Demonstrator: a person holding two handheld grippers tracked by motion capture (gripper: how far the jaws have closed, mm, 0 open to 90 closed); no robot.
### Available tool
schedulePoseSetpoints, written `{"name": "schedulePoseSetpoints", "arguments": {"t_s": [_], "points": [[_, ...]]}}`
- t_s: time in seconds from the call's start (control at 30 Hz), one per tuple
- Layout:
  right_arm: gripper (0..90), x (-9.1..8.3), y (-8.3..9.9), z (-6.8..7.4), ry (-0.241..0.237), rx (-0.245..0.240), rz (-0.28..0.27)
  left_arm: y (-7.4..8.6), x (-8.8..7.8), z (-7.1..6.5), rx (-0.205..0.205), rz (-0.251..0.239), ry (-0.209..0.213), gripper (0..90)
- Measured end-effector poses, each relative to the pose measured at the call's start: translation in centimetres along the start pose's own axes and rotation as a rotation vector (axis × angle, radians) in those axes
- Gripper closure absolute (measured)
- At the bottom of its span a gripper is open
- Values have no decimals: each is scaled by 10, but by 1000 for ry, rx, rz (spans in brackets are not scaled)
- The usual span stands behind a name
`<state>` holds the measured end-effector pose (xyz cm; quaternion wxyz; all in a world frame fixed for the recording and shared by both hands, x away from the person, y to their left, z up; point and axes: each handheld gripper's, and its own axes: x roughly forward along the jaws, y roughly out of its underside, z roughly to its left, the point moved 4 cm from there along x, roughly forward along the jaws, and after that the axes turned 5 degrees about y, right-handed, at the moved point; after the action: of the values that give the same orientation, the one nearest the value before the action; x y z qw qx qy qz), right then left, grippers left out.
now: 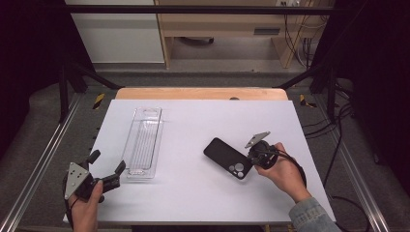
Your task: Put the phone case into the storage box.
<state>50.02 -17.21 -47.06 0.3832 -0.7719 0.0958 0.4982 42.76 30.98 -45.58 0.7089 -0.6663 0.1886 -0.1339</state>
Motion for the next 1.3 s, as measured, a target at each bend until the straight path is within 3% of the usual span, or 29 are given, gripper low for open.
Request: {"name": "schedulePoseSetpoints", "arguments": {"t_s": [0.17,0.27,0.33,0.37,0.47,0.57,0.63,0.8,1.3], "points": [[893,-11,-18,-1,43,-44,-12,-10,-2,-4,26,-1,-19,13],[893,-16,-27,-1,65,-80,-16,-14,-2,-9,74,32,-24,12],[893,-17,-30,-1,66,-86,-15,-16,-2,-12,82,32,-18,13],[893,-19,-36,-1,73,-106,-16,-21,-2,-18,120,44,-12,13],[893,-23,-44,-1,86,-133,-14,-30,1,-30,191,45,26,13],[894,-27,-53,-1,98,-173,-9,-35,4,-43,258,100,44,14],[894,-31,-59,0,110,-193,-8,-39,7,-52,297,114,79,15],[893,-41,-69,3,131,-226,-6,-49,16,-70,323,107,144,15],[893,-62,-75,6,155,-232,-41,-67,43,-120,511,195,277,18]]}}
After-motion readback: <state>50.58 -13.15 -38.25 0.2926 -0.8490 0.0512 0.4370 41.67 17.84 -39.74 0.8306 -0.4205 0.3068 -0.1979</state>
